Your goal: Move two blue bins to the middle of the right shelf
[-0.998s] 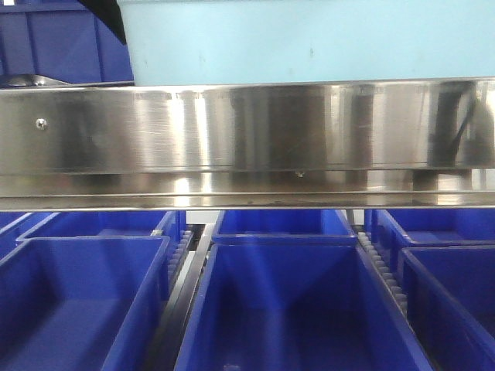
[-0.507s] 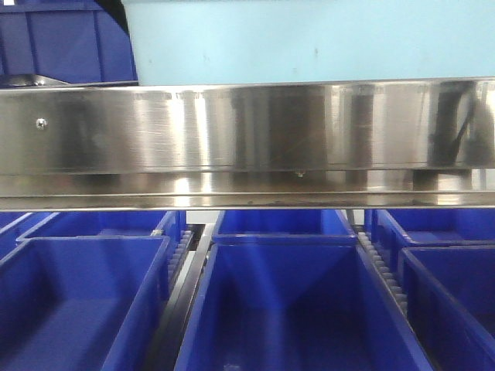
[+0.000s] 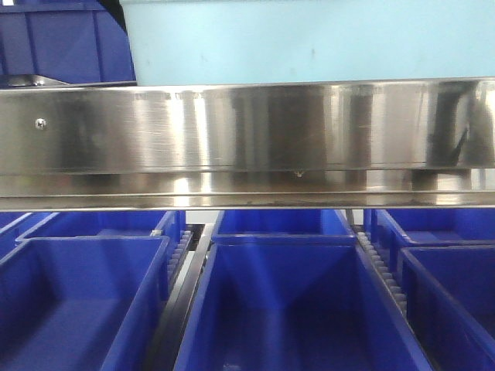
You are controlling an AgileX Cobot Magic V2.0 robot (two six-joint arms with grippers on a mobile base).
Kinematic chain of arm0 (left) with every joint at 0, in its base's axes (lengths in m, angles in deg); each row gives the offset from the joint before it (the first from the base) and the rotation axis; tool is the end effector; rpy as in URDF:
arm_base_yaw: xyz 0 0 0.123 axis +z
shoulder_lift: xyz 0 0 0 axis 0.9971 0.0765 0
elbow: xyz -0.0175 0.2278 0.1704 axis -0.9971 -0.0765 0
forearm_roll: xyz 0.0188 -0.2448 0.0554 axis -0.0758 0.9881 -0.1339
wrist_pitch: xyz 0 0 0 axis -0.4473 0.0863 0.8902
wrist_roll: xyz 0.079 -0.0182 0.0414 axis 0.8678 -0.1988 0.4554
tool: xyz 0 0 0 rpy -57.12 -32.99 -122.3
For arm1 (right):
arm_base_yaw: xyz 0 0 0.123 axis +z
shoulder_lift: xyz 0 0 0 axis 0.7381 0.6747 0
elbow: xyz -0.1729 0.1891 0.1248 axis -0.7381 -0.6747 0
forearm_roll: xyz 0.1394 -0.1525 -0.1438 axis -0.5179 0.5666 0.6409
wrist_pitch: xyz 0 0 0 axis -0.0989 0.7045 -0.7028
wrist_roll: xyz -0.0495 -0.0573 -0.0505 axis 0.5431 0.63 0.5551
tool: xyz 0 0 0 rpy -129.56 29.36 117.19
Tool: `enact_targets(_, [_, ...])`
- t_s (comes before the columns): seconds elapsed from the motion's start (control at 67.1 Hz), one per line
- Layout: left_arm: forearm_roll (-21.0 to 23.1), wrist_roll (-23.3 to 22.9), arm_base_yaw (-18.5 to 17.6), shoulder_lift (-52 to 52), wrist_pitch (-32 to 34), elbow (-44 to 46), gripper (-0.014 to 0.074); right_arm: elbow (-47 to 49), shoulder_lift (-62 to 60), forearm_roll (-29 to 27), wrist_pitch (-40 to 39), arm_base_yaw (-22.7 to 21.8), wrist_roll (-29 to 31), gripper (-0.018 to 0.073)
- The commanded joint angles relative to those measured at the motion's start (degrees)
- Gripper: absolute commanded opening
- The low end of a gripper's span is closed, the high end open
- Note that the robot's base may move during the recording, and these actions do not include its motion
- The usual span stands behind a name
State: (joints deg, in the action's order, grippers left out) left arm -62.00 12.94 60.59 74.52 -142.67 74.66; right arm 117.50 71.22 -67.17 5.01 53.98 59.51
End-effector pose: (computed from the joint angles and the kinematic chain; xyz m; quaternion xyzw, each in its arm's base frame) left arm 0.3512 -0.1671 0.3631 -0.0071 0.9736 -0.1126 0.1984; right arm 0.3214 0.0374 0.3746 0.0225 0.9721 0.0388 0.2301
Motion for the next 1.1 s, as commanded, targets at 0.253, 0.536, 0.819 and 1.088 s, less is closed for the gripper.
enact_targets(0.253, [-3.5,0.03,-2.58,-1.27,1.57,6.49,-0.0111,5.18,-0.57,-2.92,0.51,0.62,0.34,-0.0167])
enact_targets(0.536, [-9.33,0.03,-4.0,-1.38,1.57,14.87,-0.0111,14.46,-0.57,-2.92,0.41,0.67,1.88,-0.0167])
enact_targets(0.819, [-15.03,5.7,-4.0,-1.38,1.57,27.05,-0.0111,21.42,-0.57,-2.92,-4.06,0.67,5.51,-0.0167])
enact_targets(1.088, [-15.03,7.46,-4.0,-1.38,1.57,29.56,-0.0111,25.16,-0.69,-2.81,-4.8,0.67,5.59,-0.0167])
